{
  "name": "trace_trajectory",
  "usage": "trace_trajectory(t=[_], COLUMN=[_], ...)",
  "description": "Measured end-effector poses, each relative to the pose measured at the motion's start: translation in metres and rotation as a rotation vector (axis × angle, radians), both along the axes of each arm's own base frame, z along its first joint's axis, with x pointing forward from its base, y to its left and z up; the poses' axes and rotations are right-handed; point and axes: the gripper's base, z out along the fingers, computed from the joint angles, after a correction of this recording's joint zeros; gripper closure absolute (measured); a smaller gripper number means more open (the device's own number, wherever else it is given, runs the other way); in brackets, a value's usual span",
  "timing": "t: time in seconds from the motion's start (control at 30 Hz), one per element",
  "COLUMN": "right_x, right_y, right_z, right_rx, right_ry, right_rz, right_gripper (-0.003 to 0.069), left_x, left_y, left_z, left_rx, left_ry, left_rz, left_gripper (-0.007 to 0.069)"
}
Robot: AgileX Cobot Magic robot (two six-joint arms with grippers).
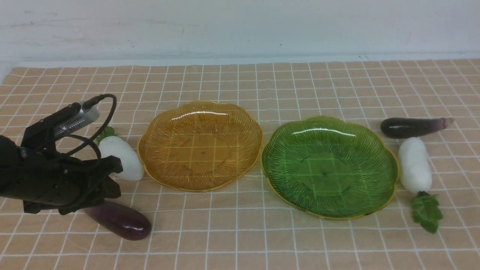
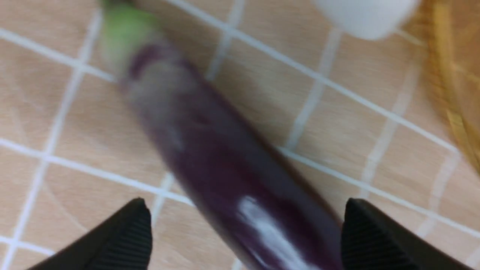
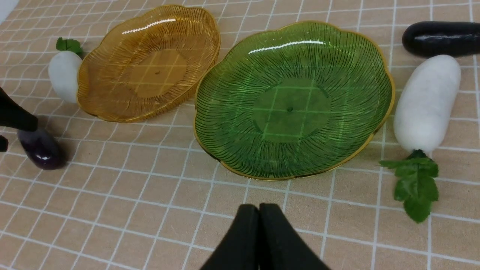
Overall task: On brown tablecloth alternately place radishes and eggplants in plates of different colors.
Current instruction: 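Pick up the eggplant and place it in the yellow plate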
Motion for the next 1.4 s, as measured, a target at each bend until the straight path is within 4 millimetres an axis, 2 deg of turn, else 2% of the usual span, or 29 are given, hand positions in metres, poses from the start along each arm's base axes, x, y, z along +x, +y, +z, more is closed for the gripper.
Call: trace_trajectory(t=[0.2, 0.27, 0.37, 0.43, 0.5, 0.63, 0.73, 0.83, 0.93, 0.97, 1.1, 1.23, 1.3, 1.4], right_x=[0.0, 0.0, 0.001, 0.001, 0.001, 0.01, 0.031, 0.062, 0.091, 0.1, 0.14, 0.168, 0.185, 0.203], right_y=[0.0, 0.0, 0.0, 0.0, 0.0, 0.0, -0.003, -0.009, -0.016, -0.017, -0.029, -0.057, -0.071, -0.081], right_z=[0.0, 0.0, 0.001, 0.001, 0.001, 0.002, 0.009, 0.024, 0.035, 0.037, 0.037, 0.036, 0.034, 0.03], right_rx=[-0.009, -0.012, -0.013, -0.013, -0.006, 0.006, -0.042, -0.108, -0.161, -0.17, -0.173, -0.108, -0.064, -0.044], right_ry=[-0.01, -0.013, -0.015, -0.015, -0.012, 0.026, 0.078, 0.123, 0.172, 0.198, 0.327, 0.428, 0.475, 0.5], right_rz=[0.004, 0.006, 0.006, 0.006, 0.001, -0.016, -0.028, -0.083, -0.147, -0.163, -0.217, -0.309, -0.339, -0.358], right_gripper=[0.0674, 0.0674, 0.0674, 0.0674, 0.0674, 0.0674, 0.0674, 0.0674, 0.0674, 0.0674, 0.0674, 0.0674, 0.0674, 0.0665], left_x=[0.018, 0.022, 0.022, 0.02, 0.018, 0.016, 0.026, 0.045, 0.076, 0.091, 0.126, 0.139, 0.14, 0.141], left_y=[0.002, 0.002, 0.003, 0.005, 0.006, -0.004, -0.042, -0.073, -0.093, -0.096, -0.104, -0.106, -0.106, -0.106], left_z=[-0.015, -0.021, -0.024, -0.015, -0.001, 0.057, 0.103, 0.117, 0.111, 0.101, 0.067, 0.045, 0.046, 0.051], left_rx=[-0.008, -0.003, 0.025, 0.07, 0.089, 0.13, 0.129, 0.095, 0.101, 0.102, 0.108, 0.126, 0.13, 0.13], left_ry=[0.051, 0.066, 0.108, 0.149, 0.164, 0.004, -0.277, -0.41, -0.444, -0.432, -0.36, -0.275, -0.269, -0.275], left_rz=[0.051, 0.04, -0.022, -0.105, -0.143, -0.258, -0.435, -0.514, -0.556, -0.561, -0.586, -0.632, -0.64, -0.646], left_gripper=[0.0051, 0.009, 0.0268, 0.0342, 0.0352, 0.0352, 0.0353, 0.0353, 0.035, 0.0343, 0.0275, 0.0137, 0.0071, 0.0048])
